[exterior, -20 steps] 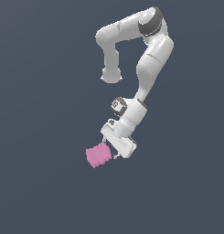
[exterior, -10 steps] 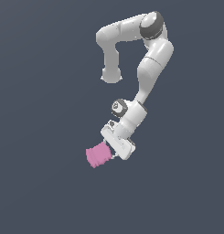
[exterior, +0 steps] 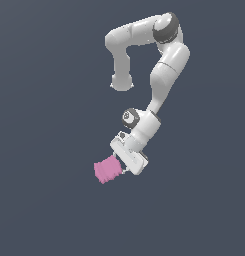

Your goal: Pick up the object and move it to a goal position.

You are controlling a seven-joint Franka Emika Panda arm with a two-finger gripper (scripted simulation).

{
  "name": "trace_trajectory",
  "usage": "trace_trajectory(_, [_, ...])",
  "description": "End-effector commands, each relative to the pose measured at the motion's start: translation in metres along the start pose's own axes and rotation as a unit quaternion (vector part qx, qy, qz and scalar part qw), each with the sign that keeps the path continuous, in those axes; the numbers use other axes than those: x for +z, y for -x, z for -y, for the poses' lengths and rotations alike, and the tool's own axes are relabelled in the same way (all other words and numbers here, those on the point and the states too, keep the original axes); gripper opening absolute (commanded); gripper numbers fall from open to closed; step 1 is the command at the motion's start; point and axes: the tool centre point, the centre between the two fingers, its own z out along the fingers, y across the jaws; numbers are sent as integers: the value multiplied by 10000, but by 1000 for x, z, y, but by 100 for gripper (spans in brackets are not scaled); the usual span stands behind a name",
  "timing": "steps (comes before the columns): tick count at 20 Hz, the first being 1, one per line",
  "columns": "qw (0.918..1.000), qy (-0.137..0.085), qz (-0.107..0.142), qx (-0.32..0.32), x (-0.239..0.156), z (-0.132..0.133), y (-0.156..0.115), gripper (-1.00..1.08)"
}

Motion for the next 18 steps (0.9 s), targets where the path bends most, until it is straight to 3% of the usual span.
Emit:
trace_trajectory(1, [10000, 2, -1, 0, -1, 0, 0, -100])
trace_trajectory(9, [10000, 3, 6, 3, -29, 16, 2, -100])
trace_trajectory(18, [10000, 8, 17, 7, -102, 57, 7, -100])
